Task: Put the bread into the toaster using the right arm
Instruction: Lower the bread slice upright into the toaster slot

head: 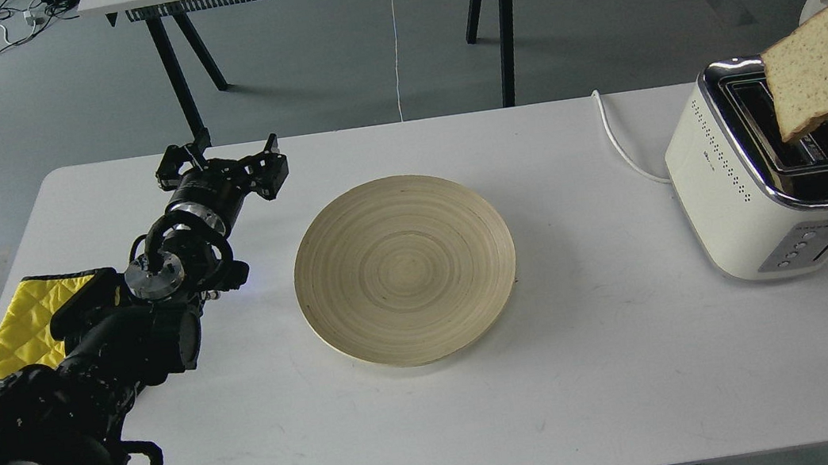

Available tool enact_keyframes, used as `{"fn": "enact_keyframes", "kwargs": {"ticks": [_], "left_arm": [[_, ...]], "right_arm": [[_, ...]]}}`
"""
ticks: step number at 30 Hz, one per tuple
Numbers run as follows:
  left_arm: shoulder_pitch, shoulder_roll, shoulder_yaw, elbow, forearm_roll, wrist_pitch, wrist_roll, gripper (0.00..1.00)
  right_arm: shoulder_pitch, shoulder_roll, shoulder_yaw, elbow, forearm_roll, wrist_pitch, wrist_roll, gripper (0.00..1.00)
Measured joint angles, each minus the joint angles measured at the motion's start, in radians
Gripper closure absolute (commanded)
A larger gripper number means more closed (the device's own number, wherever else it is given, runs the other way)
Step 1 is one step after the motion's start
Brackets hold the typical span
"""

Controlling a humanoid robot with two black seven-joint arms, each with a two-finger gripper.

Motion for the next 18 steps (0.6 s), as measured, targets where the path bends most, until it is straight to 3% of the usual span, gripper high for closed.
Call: {"fn": "enact_keyframes", "kwargs": {"ticks": [18], "left_arm": [[0.000,0.000,0.000,0.000,0.000,0.000,0.000,0.00]], "right_arm": [[-0.031,0.020,-0.002,-0.003,-0.009,-0.002,-0.003,0.87]]}}
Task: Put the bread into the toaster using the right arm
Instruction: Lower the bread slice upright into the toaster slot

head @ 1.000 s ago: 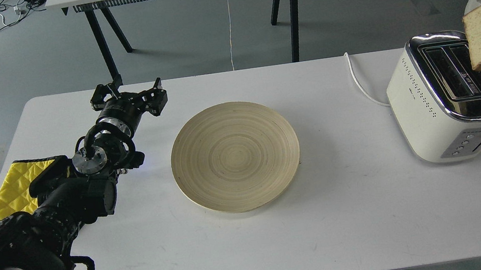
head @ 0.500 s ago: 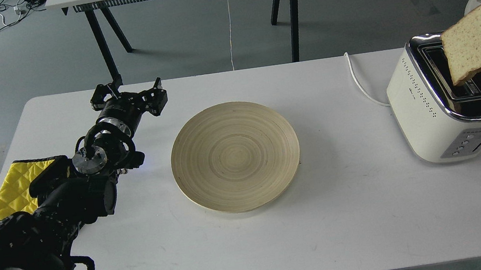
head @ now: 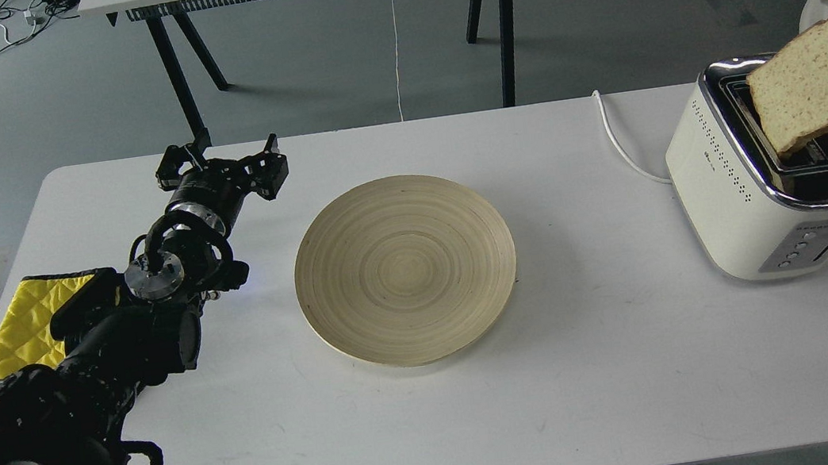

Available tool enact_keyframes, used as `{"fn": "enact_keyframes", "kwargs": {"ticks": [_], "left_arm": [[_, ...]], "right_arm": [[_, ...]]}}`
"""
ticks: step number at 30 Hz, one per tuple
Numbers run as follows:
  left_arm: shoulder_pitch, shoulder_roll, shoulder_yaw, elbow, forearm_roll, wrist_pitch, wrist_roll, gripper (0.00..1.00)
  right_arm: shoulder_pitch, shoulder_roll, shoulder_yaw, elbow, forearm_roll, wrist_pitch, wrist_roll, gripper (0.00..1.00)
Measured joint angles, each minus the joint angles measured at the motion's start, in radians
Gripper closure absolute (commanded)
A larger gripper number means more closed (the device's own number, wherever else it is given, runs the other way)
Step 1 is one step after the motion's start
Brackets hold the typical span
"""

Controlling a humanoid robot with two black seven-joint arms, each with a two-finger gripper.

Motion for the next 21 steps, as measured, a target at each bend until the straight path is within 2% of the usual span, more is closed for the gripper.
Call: {"fn": "enact_keyframes", "kwargs": {"ticks": [11,16,21], "left_arm": [[0.000,0.000,0.000,0.000,0.000,0.000,0.000,0.00],[0.000,0.000,0.000,0.000,0.000,0.000,0.000,0.00],[0.000,0.000,0.000,0.000,0.000,0.000,0.000,0.00]], "right_arm": [[-0.024,0.017,-0.007,-0.001,0.000,-0.001,-0.004,0.83],[-0.028,0.038,-0.007,-0.008,0.002,-0.011,-0.014,0.68],[-0.033,0.055,-0.006,-0.010,0.007,-0.044,-0.035,0.43]]}}
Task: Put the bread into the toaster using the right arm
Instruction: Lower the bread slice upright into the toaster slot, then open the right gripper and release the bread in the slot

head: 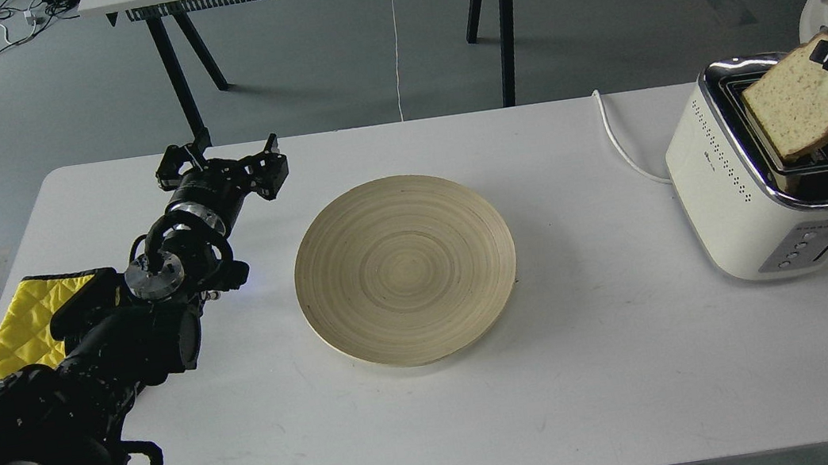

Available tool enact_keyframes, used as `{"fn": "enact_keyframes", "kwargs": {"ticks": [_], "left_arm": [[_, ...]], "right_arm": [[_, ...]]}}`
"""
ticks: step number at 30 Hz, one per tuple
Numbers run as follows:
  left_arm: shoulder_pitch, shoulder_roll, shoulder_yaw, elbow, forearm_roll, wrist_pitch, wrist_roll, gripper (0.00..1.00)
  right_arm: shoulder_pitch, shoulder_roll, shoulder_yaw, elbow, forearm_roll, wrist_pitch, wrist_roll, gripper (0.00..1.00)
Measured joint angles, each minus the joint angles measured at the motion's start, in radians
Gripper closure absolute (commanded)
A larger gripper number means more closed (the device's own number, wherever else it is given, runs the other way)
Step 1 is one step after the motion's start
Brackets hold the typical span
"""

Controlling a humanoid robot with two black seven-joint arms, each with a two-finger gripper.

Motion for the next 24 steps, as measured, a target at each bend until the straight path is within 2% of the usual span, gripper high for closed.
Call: {"fn": "enact_keyframes", "kwargs": {"ticks": [3,5,6,7,8,16,24], "left_arm": [[0.000,0.000,0.000,0.000,0.000,0.000,0.000,0.00],[0.000,0.000,0.000,0.000,0.000,0.000,0.000,0.00],[0.000,0.000,0.000,0.000,0.000,0.000,0.000,0.00],[0.000,0.000,0.000,0.000,0.000,0.000,0.000,0.00],[0.000,0.000,0.000,0.000,0.000,0.000,0.000,0.00],[0.000,0.000,0.000,0.000,0.000,0.000,0.000,0.00],[0.000,0.000,0.000,0.000,0.000,0.000,0.000,0.00]], "right_arm": [[-0.006,0.003,0.001,0.000,0.003,-0.017,-0.013,0.30],[-0.008,0.003,0.001,0.001,0.005,-0.020,-0.017,0.28],[-0.008,0.003,0.001,0.001,0.005,-0.020,-0.018,0.23],[-0.009,0.003,0.001,0.001,0.006,-0.020,-0.018,0.17],[-0.010,0.003,0.001,0.001,0.008,-0.020,-0.018,0.01],[0.003,0.038,0.044,0.023,0.071,-0.023,-0.016,0.01],[-0.003,0.196,0.135,0.050,0.435,-0.020,-0.003,0.01]]}}
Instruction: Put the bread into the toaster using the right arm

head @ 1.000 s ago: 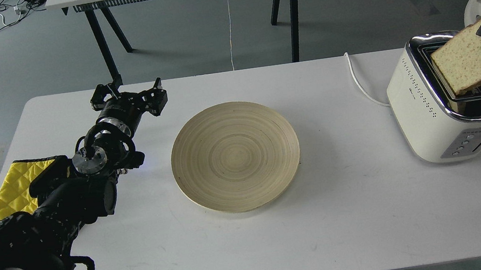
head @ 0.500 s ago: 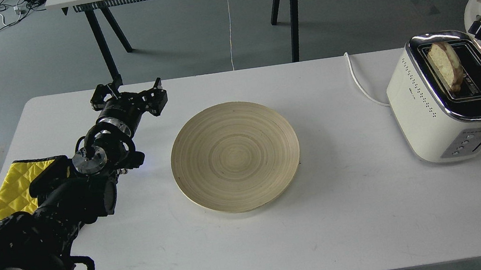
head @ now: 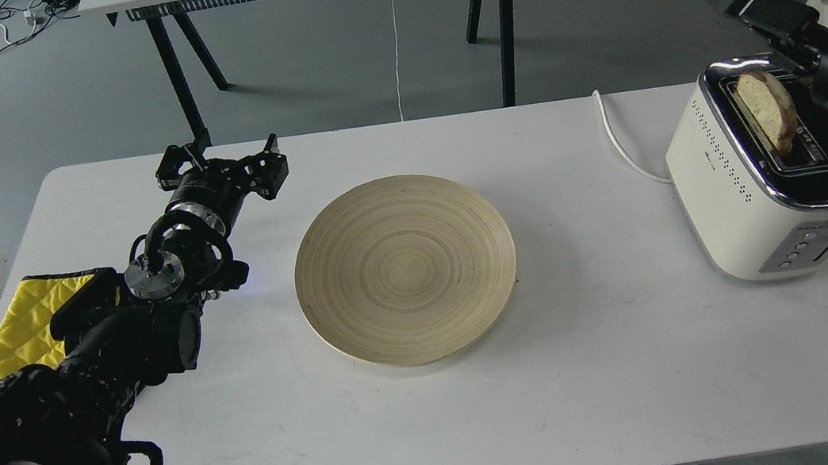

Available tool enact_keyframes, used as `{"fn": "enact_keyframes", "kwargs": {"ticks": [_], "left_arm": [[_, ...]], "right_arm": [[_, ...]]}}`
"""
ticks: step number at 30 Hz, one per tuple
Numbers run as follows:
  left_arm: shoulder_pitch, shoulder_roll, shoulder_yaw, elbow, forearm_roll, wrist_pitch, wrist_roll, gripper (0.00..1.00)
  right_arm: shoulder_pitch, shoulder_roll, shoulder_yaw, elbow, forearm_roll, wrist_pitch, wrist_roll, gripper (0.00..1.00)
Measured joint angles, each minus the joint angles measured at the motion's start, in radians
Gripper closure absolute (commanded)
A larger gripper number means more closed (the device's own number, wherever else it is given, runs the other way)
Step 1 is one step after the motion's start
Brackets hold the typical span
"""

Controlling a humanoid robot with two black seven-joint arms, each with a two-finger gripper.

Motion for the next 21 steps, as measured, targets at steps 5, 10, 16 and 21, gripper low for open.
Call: {"fn": "enact_keyframes", "kwargs": {"ticks": [5,10,16,21], "left_arm": [[0.000,0.000,0.000,0.000,0.000,0.000,0.000,0.00],[0.000,0.000,0.000,0.000,0.000,0.000,0.000,0.00],[0.000,0.000,0.000,0.000,0.000,0.000,0.000,0.00],[0.000,0.000,0.000,0.000,0.000,0.000,0.000,0.00]], "right_arm": [[-0.015,0.147,0.038,-0.013,0.164,0.000,0.031,0.00],[-0.064,0.289,0.090,-0.038,0.294,0.007,0.106,0.00],[-0.198,0.446,0.250,-0.132,0.343,0.045,0.133,0.00],[-0.314,0.547,0.378,-0.255,0.404,0.205,0.155,0.00]]}}
